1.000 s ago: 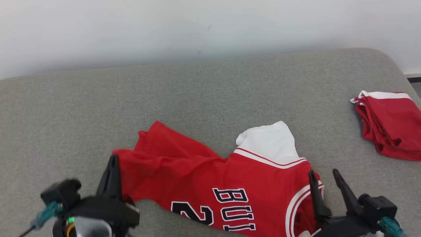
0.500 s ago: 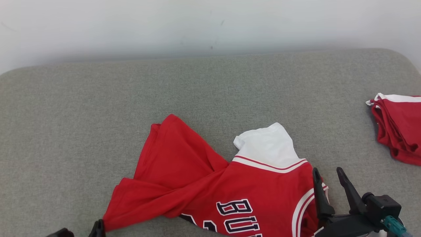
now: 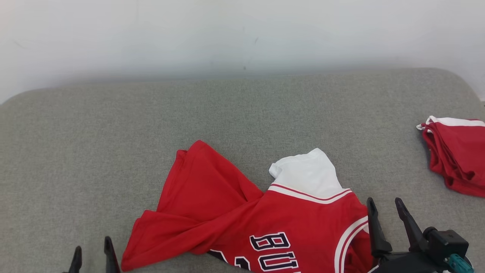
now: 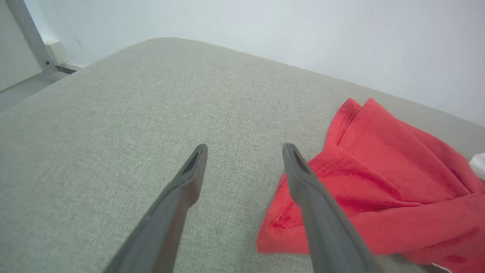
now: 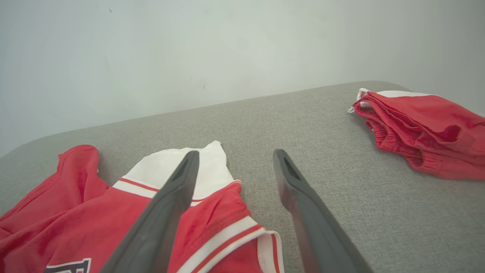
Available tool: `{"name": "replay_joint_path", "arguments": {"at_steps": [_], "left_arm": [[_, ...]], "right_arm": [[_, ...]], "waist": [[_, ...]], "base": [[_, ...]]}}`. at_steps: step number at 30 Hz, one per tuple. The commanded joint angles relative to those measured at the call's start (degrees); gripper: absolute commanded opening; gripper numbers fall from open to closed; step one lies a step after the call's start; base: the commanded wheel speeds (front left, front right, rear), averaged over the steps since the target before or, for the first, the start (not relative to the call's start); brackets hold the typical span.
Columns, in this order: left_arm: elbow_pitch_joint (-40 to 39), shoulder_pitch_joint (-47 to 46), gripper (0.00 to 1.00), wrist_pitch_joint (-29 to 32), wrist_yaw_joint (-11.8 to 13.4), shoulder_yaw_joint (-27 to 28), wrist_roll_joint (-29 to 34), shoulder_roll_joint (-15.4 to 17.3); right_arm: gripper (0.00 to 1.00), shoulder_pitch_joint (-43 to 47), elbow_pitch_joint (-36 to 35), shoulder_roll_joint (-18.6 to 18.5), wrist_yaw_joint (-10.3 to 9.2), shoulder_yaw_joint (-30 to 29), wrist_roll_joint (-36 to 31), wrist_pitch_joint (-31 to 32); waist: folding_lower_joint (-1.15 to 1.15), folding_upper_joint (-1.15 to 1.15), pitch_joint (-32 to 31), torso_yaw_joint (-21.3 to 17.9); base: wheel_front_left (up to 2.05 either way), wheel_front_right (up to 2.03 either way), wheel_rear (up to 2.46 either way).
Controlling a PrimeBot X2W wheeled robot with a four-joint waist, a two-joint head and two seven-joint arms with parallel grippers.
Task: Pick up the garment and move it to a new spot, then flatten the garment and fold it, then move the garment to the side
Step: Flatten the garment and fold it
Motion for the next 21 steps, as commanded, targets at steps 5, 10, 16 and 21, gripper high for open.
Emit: {"name": "replay_joint_path", "arguments": {"at_steps": [5, 10, 16, 21], "left_arm": [[-3.85, 0.54, 1.0, -3.25, -3.01, -1.12, 7.31, -1.22], [-9.35, 3.27, 1.0, -3.22, -6.28, 0.01, 15.45, -4.72], [-8.18, 5.73, 1.0, -3.24, -8.27, 0.1, 20.45, -6.89], [-6.24, 6.52, 1.0, -3.25, -8.84, 1.79, 21.92, -7.66]], "right_arm": [[1.0, 1.19, 0.78, 0.41, -0.09, -0.29, 0.06, -1.67], [1.0, 2.08, 2.52, 0.8, -0.09, 0.39, 0.0, -4.05], [1.0, 2.94, 4.66, 1.18, -0.09, 1.69, -0.58, -6.09], [1.0, 3.69, 6.19, 1.3, -0.09, 2.36, -0.9, -7.01]], "waist": [[0.0, 0.0, -1.94, 0.69], [0.0, 0.0, -4.11, 1.24], [0.0, 0.0, -6.15, 1.55], [0.0, 0.0, -7.55, 1.79]], "base": [[0.0, 0.0, 0.0], [0.0, 0.0, 0.0], [0.0, 0.0, 0.0], [0.0, 0.0, 0.0]]}}
